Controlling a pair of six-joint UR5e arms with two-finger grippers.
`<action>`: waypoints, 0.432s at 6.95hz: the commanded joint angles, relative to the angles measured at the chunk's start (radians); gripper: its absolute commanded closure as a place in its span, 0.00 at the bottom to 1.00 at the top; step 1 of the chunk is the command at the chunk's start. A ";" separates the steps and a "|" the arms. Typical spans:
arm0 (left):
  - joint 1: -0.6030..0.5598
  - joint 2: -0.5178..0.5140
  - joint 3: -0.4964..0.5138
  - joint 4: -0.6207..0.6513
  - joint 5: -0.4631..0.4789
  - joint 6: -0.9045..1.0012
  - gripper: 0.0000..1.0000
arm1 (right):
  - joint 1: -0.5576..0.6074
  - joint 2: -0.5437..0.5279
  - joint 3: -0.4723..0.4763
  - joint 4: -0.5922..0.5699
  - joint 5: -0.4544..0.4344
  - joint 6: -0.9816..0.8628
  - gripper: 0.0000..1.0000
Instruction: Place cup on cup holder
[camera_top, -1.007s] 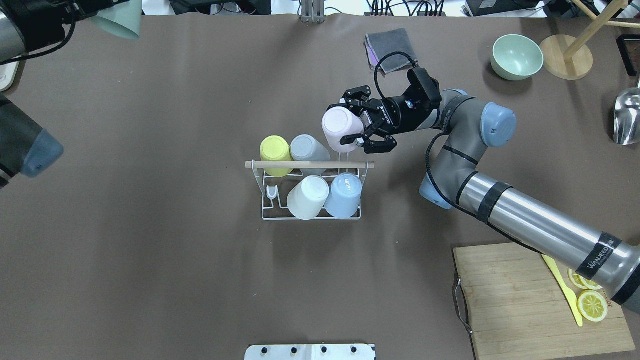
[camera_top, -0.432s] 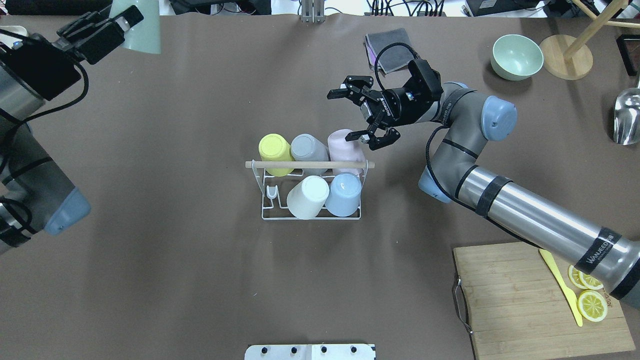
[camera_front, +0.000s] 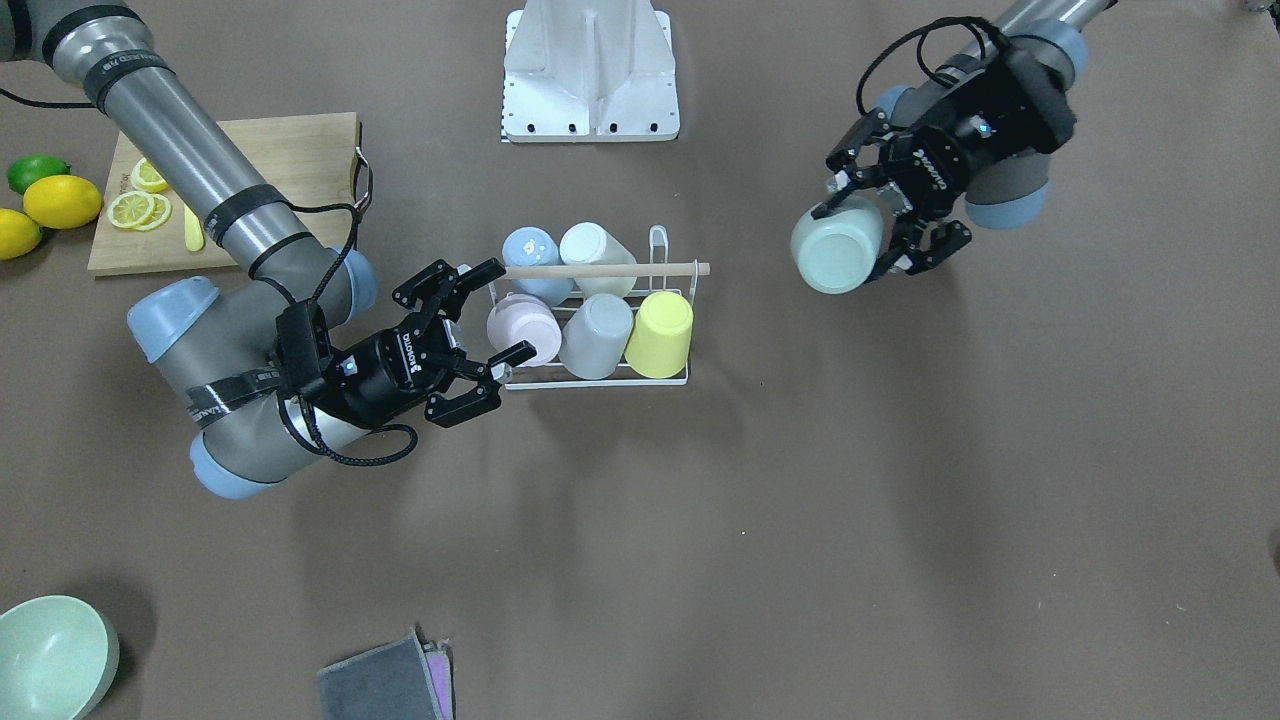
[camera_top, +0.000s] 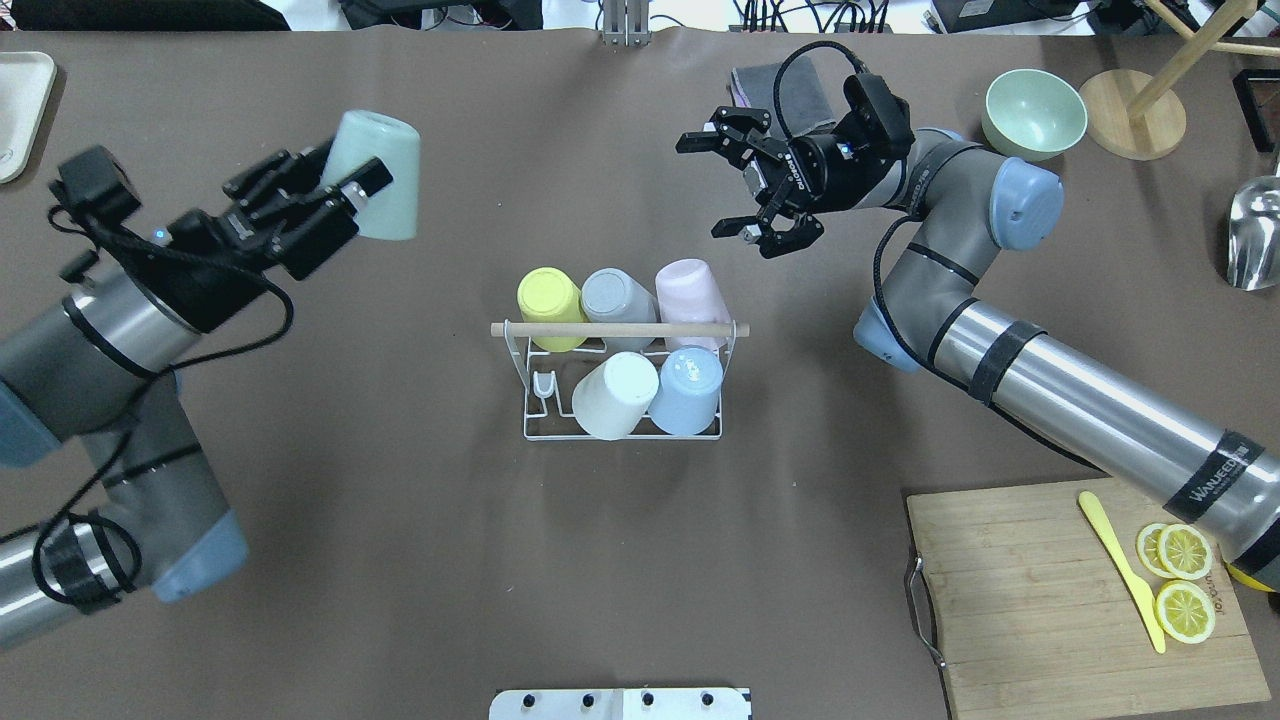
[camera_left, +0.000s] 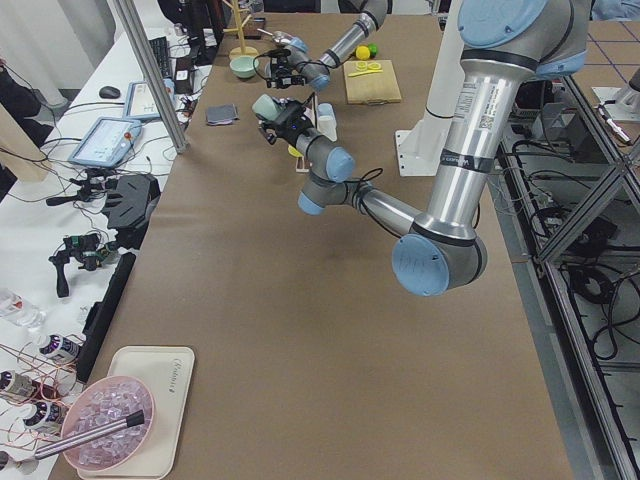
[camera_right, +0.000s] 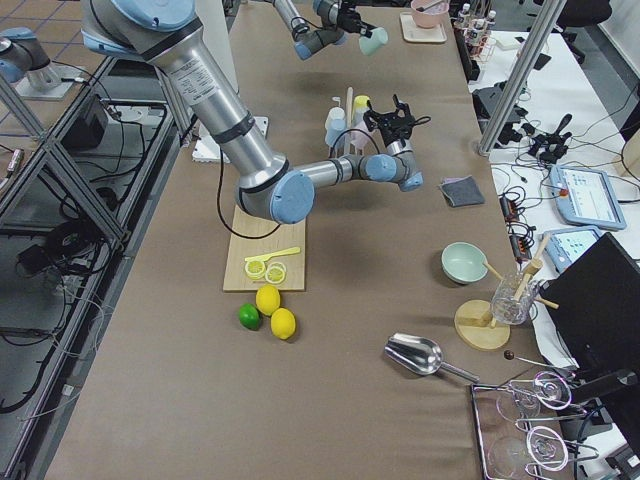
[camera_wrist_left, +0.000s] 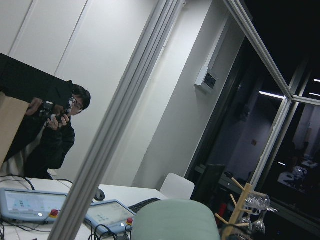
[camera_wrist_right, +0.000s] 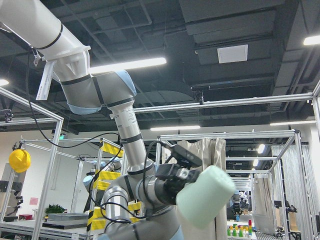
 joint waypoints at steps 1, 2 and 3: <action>0.201 -0.053 0.022 0.001 0.201 0.106 1.00 | 0.083 -0.016 0.009 -0.036 -0.008 0.261 0.02; 0.220 -0.093 0.022 0.004 0.205 0.124 1.00 | 0.126 -0.020 0.012 -0.110 -0.032 0.444 0.02; 0.255 -0.107 0.025 0.004 0.226 0.158 1.00 | 0.156 -0.020 0.017 -0.185 -0.057 0.641 0.02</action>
